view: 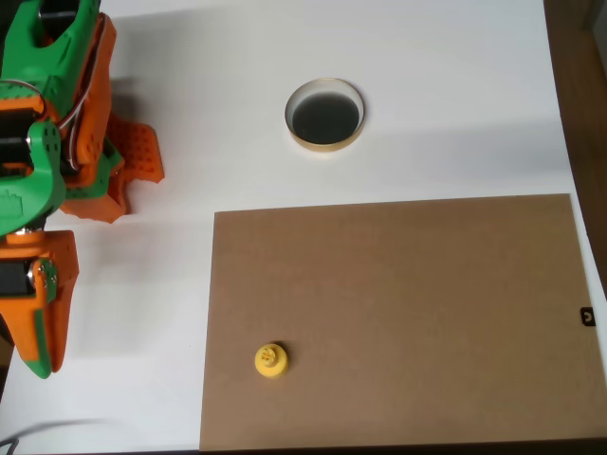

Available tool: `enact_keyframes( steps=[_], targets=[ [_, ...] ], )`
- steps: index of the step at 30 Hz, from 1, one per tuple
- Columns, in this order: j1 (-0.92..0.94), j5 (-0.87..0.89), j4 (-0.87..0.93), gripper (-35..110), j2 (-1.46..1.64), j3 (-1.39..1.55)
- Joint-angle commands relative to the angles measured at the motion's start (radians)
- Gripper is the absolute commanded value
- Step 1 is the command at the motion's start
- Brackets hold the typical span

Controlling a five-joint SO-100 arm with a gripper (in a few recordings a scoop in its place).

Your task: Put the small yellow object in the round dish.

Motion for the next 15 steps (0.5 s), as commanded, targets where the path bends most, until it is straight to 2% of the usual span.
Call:
enact_keyframes(
  steps=[1, 9, 15],
  targets=[
    [-0.052, -0.077, -0.02, 0, 0.038, 0.006],
    [-0.051, -0.075, -0.02, 0, 0.038, 0.006],
    [0.006, 0.005, -0.02, 2, 0.038, 0.006]
  ],
)
